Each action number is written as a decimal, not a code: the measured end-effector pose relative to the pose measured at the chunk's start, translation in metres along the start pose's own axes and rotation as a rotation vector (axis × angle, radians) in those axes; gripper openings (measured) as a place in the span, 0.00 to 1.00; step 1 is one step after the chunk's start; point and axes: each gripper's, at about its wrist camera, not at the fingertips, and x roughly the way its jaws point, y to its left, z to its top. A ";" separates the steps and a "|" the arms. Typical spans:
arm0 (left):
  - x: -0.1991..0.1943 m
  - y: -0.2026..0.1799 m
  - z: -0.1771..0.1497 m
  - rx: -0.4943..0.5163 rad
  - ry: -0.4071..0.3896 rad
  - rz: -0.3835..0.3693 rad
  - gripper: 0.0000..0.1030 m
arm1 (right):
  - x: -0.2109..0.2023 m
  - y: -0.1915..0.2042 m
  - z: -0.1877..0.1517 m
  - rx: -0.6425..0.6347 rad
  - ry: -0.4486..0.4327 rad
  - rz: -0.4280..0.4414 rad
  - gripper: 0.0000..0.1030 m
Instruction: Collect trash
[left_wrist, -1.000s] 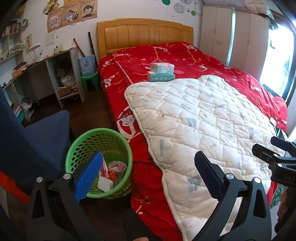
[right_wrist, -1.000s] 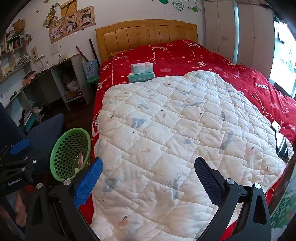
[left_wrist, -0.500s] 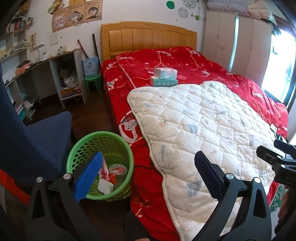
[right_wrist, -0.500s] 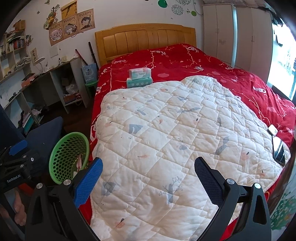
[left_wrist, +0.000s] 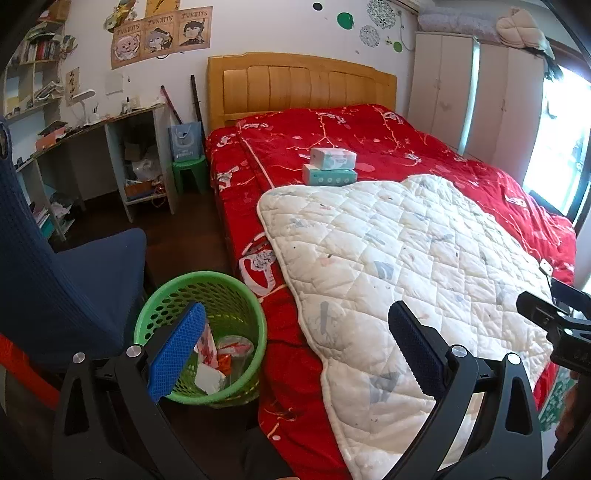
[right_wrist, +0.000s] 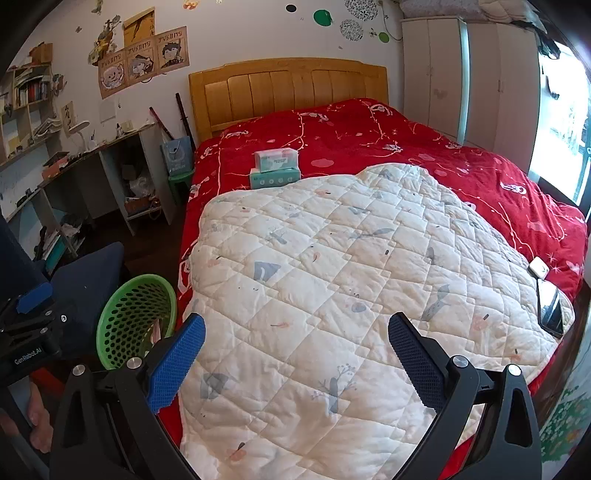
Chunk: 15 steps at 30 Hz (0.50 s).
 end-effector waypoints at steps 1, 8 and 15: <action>0.000 0.000 0.000 -0.001 -0.002 0.002 0.95 | -0.001 -0.001 0.000 0.001 -0.002 -0.001 0.93; -0.001 -0.001 0.000 -0.004 -0.010 0.006 0.95 | -0.003 -0.004 0.001 0.008 -0.010 -0.006 0.93; -0.002 -0.003 0.000 -0.001 -0.012 0.003 0.95 | -0.003 -0.005 0.001 0.008 -0.009 -0.007 0.93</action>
